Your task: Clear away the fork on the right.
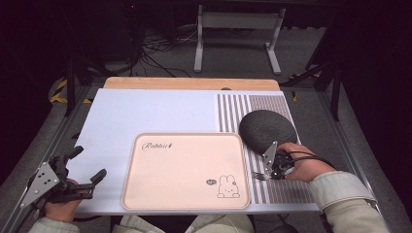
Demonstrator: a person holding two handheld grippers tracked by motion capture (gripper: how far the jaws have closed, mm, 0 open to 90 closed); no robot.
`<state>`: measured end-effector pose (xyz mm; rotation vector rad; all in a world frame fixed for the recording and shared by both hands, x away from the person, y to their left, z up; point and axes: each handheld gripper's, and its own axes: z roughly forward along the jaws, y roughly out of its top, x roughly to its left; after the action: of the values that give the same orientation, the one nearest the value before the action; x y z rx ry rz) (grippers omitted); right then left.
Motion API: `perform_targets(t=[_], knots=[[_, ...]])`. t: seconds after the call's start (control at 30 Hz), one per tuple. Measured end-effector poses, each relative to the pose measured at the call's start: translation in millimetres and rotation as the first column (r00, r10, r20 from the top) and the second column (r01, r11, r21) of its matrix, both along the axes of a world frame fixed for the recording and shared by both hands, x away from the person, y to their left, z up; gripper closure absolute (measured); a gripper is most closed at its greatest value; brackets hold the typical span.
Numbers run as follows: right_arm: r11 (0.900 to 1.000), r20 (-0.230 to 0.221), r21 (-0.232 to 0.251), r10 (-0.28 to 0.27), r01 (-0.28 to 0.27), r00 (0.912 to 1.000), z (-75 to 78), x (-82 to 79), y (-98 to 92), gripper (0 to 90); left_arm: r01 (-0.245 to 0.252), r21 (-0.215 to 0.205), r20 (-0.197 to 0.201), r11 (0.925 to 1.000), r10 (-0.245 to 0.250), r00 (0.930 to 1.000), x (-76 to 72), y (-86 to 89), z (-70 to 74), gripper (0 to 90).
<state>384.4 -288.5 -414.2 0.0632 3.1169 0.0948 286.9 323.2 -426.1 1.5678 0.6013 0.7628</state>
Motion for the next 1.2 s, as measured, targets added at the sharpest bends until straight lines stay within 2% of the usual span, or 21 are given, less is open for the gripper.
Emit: perform_targets(t=[0.2,0.3,0.4,0.57,0.73,0.9,1.07,1.13,1.2], knots=[[1.000,0.004,-0.002,-0.015,0.015,0.9999,1.0,-0.6,-0.3,86.8,-0.001,-0.001,-0.001,1.0000,0.001,1.0000,0.0,-0.1,-0.1,0.8],[0.999,0.017,0.013,-0.036,0.036,0.9992,4.9,-1.6,-2.1,86.8,-0.002,-0.001,-0.001,1.0000,0.002,1.0000,0.1,0.0,-0.2,0.8],[0.998,0.033,0.049,-0.043,0.042,0.9985,11.9,-2.7,-4.1,87.0,-0.003,-0.002,-0.002,1.0000,0.003,1.0000,0.4,-0.2,-0.4,0.8],[0.996,0.050,0.071,-0.066,0.062,0.9966,21.2,-5.3,-5.3,87.3,-0.004,-0.003,-0.002,1.0000,0.004,1.0000,0.0,-0.1,-0.2,0.8],[0.989,0.078,0.131,-0.084,0.073,0.9934,32.2,-7.8,-5.3,87.3,-0.006,-0.006,-0.002,1.0000,0.006,1.0000,0.2,0.1,-0.5,0.8],[0.984,0.088,0.160,-0.089,0.074,0.9922,39.9,-9.2,-4.5,87.4,-0.007,-0.004,-0.002,1.0000,0.007,1.0000,0.0,0.2,-0.3,0.8],[0.970,0.118,0.228,-0.113,0.084,0.9865,51.4,-11.8,-3.9,87.4,-0.006,-0.004,-0.001,1.0000,0.006,1.0000,-0.1,0.1,-0.3,0.8],[0.960,0.144,0.262,-0.138,0.096,0.9799,56.6,-12.6,-4.4,87.5,-0.007,-0.004,-0.001,1.0000,0.007,1.0000,0.0,0.1,-0.3,0.8],[0.952,0.138,0.281,-0.169,0.125,0.9759,60.4,-14.1,-4.5,87.5,-0.007,-0.004,-0.001,1.0000,0.007,1.0000,0.0,0.1,-0.3,0.8]])
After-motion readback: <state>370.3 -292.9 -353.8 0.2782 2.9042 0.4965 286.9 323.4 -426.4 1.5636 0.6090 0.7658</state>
